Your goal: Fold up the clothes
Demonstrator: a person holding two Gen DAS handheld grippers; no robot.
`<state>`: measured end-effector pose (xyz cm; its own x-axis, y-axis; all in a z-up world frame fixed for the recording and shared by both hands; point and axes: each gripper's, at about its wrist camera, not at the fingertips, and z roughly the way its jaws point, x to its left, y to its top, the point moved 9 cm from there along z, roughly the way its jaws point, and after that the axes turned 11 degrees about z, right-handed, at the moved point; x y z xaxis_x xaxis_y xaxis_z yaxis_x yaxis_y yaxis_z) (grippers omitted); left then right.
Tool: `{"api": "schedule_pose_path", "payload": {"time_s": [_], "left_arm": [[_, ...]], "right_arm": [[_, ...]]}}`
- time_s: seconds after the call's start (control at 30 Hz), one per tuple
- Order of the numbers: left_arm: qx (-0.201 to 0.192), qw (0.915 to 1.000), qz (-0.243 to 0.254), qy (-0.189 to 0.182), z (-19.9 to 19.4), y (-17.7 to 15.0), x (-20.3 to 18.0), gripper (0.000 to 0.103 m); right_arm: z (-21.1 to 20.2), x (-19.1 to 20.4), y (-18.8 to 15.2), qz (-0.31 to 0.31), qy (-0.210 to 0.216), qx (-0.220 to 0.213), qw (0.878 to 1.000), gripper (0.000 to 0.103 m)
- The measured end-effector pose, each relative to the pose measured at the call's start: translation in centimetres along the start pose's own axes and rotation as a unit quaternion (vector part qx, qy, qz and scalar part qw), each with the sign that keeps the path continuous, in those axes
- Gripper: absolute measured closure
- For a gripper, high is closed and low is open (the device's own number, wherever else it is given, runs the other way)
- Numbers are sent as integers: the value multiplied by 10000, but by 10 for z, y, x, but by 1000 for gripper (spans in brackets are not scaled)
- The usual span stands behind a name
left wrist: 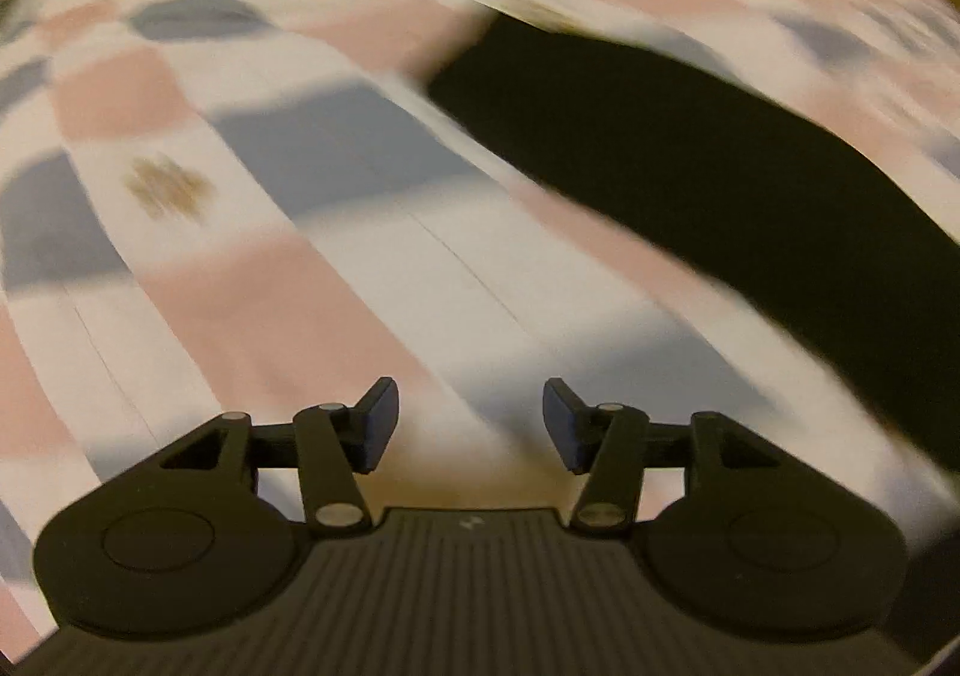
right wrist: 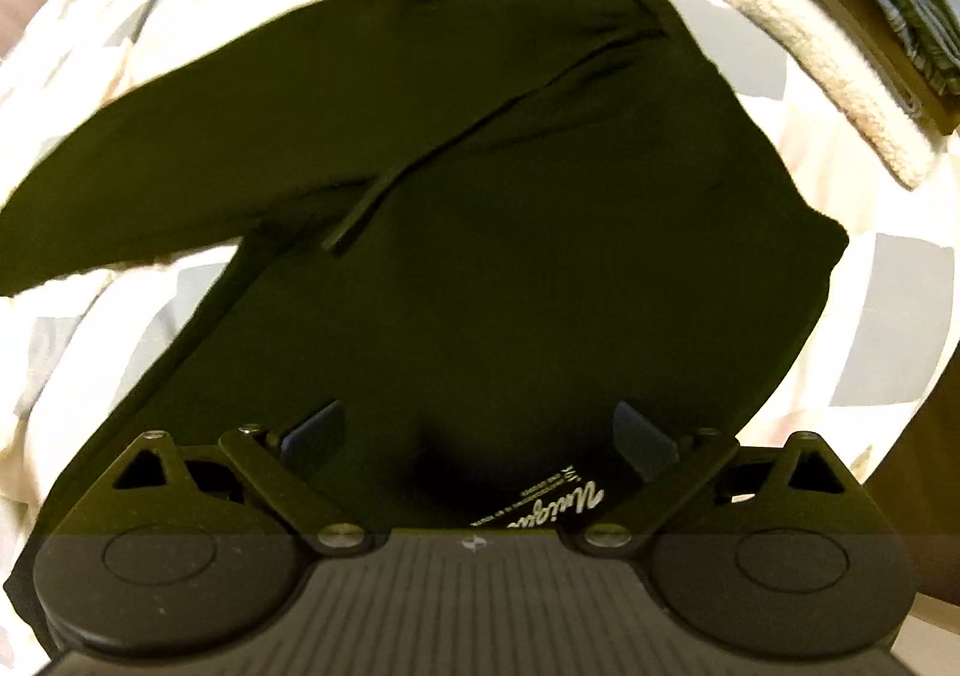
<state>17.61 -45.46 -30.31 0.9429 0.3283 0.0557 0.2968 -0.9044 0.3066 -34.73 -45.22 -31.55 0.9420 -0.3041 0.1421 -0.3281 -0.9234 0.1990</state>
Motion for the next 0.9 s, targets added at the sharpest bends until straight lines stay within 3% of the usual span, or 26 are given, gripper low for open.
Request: {"api": "schedule_pose_path", "payload": {"time_s": [0.17,0.37,0.47,0.53,0.63,0.73,0.9], "left_arm": [[172,9935,250,-1097,-62,-78,-103,52],[-85,9841,806,-1578,-111,-89,-185,52],[-324,9785,1160,-1677,-125,-78,-223,52],[-439,9780,1087,-1727,-133,-74,-243,52],[-567,9789,787,-1797,-142,-71,-268,51],[-534,9875,420,-1423,-136,-78,-287,51],[-364,9918,-43,-1223,-124,-83,-324,51]], "right_arm": [[-18,-8,6,-503,305,-366,9976,17],[-51,-47,20,-493,641,-793,9936,35],[-57,-79,32,-422,815,-935,9914,59],[-52,-101,44,-373,911,-827,9917,82],[-41,-127,77,-395,1046,-791,9906,84],[-19,-137,128,-470,1239,-691,9888,80],[8,-120,221,-881,1583,-919,9791,73]]}}
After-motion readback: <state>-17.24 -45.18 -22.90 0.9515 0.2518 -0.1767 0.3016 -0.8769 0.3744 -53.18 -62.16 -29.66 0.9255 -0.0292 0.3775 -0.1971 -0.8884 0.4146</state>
